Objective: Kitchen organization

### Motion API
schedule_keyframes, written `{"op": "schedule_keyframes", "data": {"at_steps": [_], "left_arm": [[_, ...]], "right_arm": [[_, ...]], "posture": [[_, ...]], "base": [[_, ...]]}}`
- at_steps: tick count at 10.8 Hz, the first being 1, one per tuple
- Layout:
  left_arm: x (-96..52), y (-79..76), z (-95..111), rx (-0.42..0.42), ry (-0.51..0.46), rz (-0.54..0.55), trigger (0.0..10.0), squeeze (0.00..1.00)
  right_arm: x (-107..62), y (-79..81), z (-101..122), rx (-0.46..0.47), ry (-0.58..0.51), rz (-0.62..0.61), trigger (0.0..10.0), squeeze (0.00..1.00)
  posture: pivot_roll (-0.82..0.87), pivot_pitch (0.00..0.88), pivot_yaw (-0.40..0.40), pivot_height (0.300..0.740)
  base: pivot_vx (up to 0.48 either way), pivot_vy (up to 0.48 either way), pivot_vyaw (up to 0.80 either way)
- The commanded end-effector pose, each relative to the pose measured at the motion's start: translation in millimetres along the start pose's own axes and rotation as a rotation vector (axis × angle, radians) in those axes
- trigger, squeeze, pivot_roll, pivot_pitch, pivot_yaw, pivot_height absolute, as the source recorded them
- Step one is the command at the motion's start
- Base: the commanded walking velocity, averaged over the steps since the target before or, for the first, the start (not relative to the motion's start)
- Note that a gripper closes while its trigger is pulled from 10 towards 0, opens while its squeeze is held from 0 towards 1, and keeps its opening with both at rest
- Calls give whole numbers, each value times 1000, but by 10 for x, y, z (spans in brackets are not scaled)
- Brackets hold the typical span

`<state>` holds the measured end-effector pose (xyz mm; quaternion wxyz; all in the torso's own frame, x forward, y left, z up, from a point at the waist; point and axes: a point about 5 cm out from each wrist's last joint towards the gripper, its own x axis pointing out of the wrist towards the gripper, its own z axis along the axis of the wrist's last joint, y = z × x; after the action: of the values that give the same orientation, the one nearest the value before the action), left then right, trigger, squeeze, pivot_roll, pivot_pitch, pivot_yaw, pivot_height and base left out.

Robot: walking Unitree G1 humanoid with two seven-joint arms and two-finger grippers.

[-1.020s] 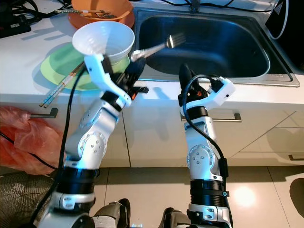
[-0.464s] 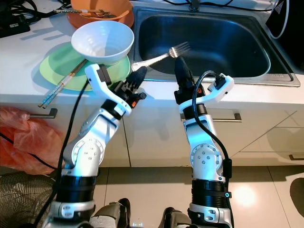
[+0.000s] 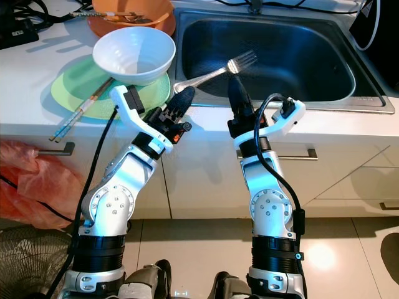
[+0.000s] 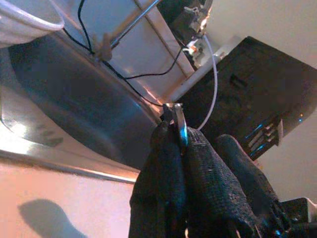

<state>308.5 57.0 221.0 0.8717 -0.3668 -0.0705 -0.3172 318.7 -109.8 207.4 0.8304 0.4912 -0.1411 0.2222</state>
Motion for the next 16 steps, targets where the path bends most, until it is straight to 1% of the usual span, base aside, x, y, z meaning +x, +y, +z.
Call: {"op": "schedule_keyframes", "data": {"at_steps": [1,6,7,8,10,11,13,15,16], "left_arm": [[31,-166,-41,-35,-1,-65,10000,0],[-4,-203,-74,-59,28,-93,10000,0],[-10,-209,-94,-63,35,-98,10000,0],[-11,-212,-93,-63,35,-98,10000,0],[-16,-207,-93,-65,36,-95,10000,0],[-17,-210,-97,-66,39,-95,10000,0],[-17,-211,-97,-68,39,-95,10000,0],[-14,-205,-103,-66,42,-93,10000,0],[-13,-205,-105,-67,43,-94,10000,0]], "right_arm": [[-30,-2,12,15,-8,2,10000,0],[-31,-22,-12,39,-6,-1,10000,0],[-13,-25,5,41,-14,-1,0,0],[-4,-38,7,29,-14,-13,10000,0],[6,-70,10,31,-19,-40,10000,0],[13,-67,14,35,-29,-38,10000,1000],[22,-80,15,46,-33,-50,10000,1000],[40,-64,22,90,-42,-38,10000,1000],[46,-52,23,114,-43,-28,10000,0]], "posture": [[131,161,-52,740],[133,159,-52,740],[135,158,-54,740],[134,158,-56,740],[132,160,-57,740],[132,161,-56,740],[131,161,-56,740],[128,162,-55,740],[128,162,-56,740]], "base": [[0,0,0],[0,0,0],[0,0,0],[0,0,0],[0,0,0],[0,0,0],[0,0,0],[0,0,0],[0,0,0]]}}
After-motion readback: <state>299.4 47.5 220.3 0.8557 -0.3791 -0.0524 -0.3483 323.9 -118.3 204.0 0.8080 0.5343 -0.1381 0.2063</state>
